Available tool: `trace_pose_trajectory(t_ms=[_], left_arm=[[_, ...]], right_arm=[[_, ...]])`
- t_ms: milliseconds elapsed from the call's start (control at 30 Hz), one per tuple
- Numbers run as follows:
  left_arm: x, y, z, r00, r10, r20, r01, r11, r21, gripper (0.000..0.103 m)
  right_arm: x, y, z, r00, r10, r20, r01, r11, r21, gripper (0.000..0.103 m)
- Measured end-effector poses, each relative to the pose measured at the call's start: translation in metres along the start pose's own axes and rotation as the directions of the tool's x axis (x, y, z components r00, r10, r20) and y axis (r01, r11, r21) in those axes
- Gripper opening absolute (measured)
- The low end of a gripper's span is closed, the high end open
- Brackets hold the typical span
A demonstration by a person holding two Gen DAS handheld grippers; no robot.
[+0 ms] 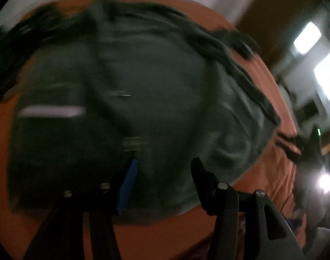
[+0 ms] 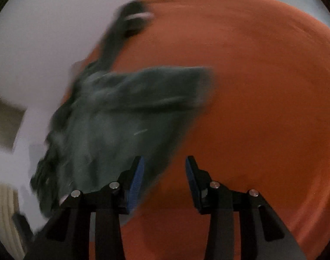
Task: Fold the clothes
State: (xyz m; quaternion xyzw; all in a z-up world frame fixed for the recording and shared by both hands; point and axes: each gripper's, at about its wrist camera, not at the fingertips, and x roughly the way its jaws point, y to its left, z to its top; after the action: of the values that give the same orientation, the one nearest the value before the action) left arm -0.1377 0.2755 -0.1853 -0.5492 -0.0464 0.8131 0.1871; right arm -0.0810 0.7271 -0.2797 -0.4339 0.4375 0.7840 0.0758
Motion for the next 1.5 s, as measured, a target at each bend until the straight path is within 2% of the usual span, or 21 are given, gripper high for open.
trace_pose_trajectory(t_ms=[33, 133, 300, 433, 567, 633, 667, 700, 733, 900, 1000, 1133, 1200, 1300, 1367, 1467, 1500], left_arm=[[0.015, -0.019, 0.003, 1.000, -0.025, -0.014, 0.026, 0.999, 0.039, 0.054], [0.041, -0.055, 0.005, 0.999, -0.034, -0.024, 0.037, 0.994, 0.107, 0.054], [0.063, -0.092, 0.001, 0.992, -0.119, -0.051, 0.124, 0.986, 0.112, 0.054], [0.075, -0.108, -0.009, 0.995, -0.079, -0.057, 0.087, 0.983, 0.161, 0.054], [0.090, -0.113, -0.006, 0.995, -0.070, -0.075, 0.081, 0.984, 0.161, 0.054], [0.092, -0.112, -0.004, 0.994, -0.069, -0.079, 0.081, 0.984, 0.158, 0.054], [0.092, -0.112, -0.004, 0.995, -0.067, -0.079, 0.079, 0.985, 0.156, 0.054], [0.093, -0.112, -0.004, 0.995, -0.065, -0.080, 0.077, 0.985, 0.152, 0.054], [0.094, -0.111, -0.003, 0.995, -0.063, -0.082, 0.075, 0.986, 0.147, 0.054], [0.102, -0.111, -0.006, 0.995, -0.044, -0.088, 0.055, 0.990, 0.127, 0.054], [0.095, -0.112, -0.011, 0.996, -0.037, -0.085, 0.048, 0.990, 0.134, 0.054], [0.070, -0.110, -0.017, 0.991, -0.106, -0.086, 0.116, 0.986, 0.123, 0.054], [0.057, -0.105, -0.020, 0.989, -0.133, -0.071, 0.140, 0.984, 0.114, 0.054], [0.032, -0.086, -0.024, 0.991, -0.132, 0.009, 0.130, 0.988, 0.086, 0.054], [0.015, -0.067, -0.027, 0.992, -0.122, 0.044, 0.120, 0.991, 0.059, 0.054], [-0.005, -0.029, -0.023, 0.994, -0.094, 0.059, 0.095, 0.995, -0.004, 0.054], [-0.011, -0.014, -0.023, 0.995, -0.079, 0.063, 0.081, 0.996, -0.033, 0.054]], right_arm=[[0.002, -0.008, 0.003, 1.000, 0.023, 0.002, -0.023, 0.999, 0.025, 0.039], [0.006, -0.023, 0.007, 0.996, 0.085, 0.016, -0.086, 0.994, 0.062, 0.039], [0.008, -0.028, 0.013, 0.990, 0.126, 0.066, -0.131, 0.989, 0.073, 0.037], [0.015, -0.010, 0.016, 0.990, 0.127, 0.069, -0.130, 0.990, 0.048, 0.035], [0.026, -0.001, 0.032, 0.993, 0.093, 0.077, -0.094, 0.996, 0.001, 0.035], [0.034, 0.004, 0.039, 0.994, 0.069, 0.081, -0.066, 0.997, -0.036, 0.032], [0.037, 0.007, 0.041, 0.995, 0.053, 0.084, -0.049, 0.997, -0.057, 0.026], [0.039, 0.010, 0.041, 0.996, 0.030, 0.089, -0.023, 0.996, -0.081, 0.011], [0.040, 0.014, 0.039, 0.996, 0.007, 0.094, 0.003, 0.994, -0.107, 0.008], [0.020, 0.027, 0.026, 0.986, -0.054, 0.157, 0.080, 0.983, -0.165, 0.006], [-0.008, 0.027, 0.021, 0.979, -0.042, 0.198, 0.072, 0.987, -0.144, 0.005], [-0.065, 0.013, 0.009, 0.951, -0.046, 0.304, 0.071, 0.995, -0.073, 0.005], [-0.079, 0.004, 0.007, 0.937, -0.081, 0.340, 0.104, 0.993, -0.050, 0.005], [-0.068, -0.020, 0.013, 0.920, -0.216, 0.327, 0.244, 0.969, -0.045, 0.005], [-0.064, -0.033, 0.014, 0.933, -0.212, 0.292, 0.211, 0.977, 0.033, 0.005], [-0.077, -0.012, 0.006, 0.920, -0.173, 0.351, 0.184, 0.983, 0.002, 0.005], [-0.081, 0.001, 0.003, 0.921, -0.137, 0.364, 0.161, 0.986, -0.037, 0.005]])
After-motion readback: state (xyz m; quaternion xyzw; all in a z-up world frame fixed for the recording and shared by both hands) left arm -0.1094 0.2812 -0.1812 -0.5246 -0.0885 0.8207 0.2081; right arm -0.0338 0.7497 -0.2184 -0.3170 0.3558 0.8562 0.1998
